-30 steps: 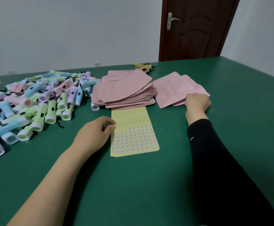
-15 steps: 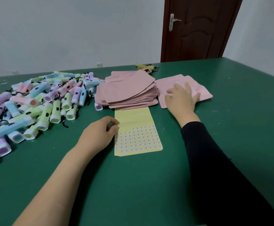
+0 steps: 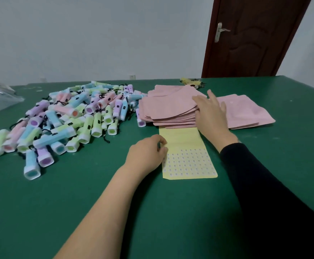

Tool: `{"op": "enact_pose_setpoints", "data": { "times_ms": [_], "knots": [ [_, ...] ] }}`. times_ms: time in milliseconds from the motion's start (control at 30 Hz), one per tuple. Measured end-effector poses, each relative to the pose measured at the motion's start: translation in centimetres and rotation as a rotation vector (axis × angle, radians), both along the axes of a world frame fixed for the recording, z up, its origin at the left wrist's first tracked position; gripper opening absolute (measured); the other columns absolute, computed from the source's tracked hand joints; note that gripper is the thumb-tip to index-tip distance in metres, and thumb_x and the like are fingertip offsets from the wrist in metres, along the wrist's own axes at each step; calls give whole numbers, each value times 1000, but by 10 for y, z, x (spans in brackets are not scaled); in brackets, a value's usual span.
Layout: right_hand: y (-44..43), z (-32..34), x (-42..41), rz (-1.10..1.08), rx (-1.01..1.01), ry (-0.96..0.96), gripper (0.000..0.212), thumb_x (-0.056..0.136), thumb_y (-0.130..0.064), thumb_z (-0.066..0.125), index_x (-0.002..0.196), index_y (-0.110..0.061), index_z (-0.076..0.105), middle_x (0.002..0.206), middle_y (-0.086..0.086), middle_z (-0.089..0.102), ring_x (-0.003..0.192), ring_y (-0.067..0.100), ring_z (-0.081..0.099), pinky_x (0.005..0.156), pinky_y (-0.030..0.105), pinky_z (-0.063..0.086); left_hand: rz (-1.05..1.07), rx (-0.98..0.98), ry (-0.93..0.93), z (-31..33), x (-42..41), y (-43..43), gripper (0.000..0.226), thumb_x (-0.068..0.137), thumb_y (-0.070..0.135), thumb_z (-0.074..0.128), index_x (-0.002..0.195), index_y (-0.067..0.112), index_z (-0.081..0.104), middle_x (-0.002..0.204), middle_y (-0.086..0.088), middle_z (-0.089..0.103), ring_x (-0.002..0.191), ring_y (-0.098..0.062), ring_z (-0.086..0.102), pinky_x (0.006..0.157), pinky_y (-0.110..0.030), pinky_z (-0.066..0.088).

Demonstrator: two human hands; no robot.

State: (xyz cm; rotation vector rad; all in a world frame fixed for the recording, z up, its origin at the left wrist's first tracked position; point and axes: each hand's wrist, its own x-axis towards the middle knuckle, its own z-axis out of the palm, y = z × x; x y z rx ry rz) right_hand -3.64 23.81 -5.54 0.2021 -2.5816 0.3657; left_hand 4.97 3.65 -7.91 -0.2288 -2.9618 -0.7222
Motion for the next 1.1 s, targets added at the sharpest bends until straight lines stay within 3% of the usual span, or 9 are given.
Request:
{"op": "enact_pose_setpoints", "data": {
  "times_ms": [100,200,333,400,467,533,733,900,1100],
  "knots": [
    [-33,5,-8,95,232,-153,72,82,14,36,149,-13,29,156,6,32,150,26,4,115,62,10,-7,24,-22,2,1,-1,25,98,36,50,121,29,57,92,12,56,91,-16,56,84,-35,48],
    [-52,7,-18,36,436,-325,61,86,8,36,145,-9,32,150,12,36,147,29,15,112,64,18,-14,62,-48,4,1,-3,26,98,36,51,121,28,58,93,11,55,96,-17,58,88,-36,48],
    [-60,1,-19,-42,562,-304,31,89,4,41,110,-14,55,105,6,64,107,29,57,111,64,19,-21,70,-62,5,2,-4,27,98,35,51,122,26,58,98,9,59,101,-20,60,89,-37,48],
    [-60,-4,-18,-62,605,-231,23,89,2,42,95,-18,53,82,1,60,90,27,62,113,60,16,-20,57,-58,4,2,-3,28,98,35,50,123,26,57,104,7,63,102,-20,59,88,-36,47],
    [-59,-8,-18,-58,607,-187,20,88,1,43,93,-16,52,71,-1,53,78,25,60,111,53,21,-26,45,-55,5,2,-2,28,98,35,50,125,26,56,107,6,64,103,-19,59,88,-36,46],
    [-55,-10,-17,-36,583,-155,18,86,1,44,94,-13,51,72,0,58,73,25,58,106,47,28,-30,47,-57,5,2,-2,29,98,34,50,125,26,56,109,6,65,104,-19,59,90,-36,46],
    [-52,-3,-14,-34,506,-153,16,90,-4,49,98,-14,59,90,5,70,87,26,65,101,40,32,-30,64,-78,6,2,-3,29,98,34,50,125,26,56,104,7,62,105,-20,59,89,-35,45],
    [-42,14,-14,-1,199,-336,14,95,-22,55,85,-16,63,91,6,70,86,27,58,110,42,27,-26,62,-79,7,4,-3,28,98,34,50,125,26,56,105,7,62,105,-20,59,93,-37,45],
    [-47,24,-11,4,159,-355,21,98,-18,48,100,-17,70,100,5,69,91,27,57,89,34,39,-26,62,-50,5,6,-3,29,98,34,50,125,27,57,112,4,65,105,-21,59,93,-37,46]
  ]
}}
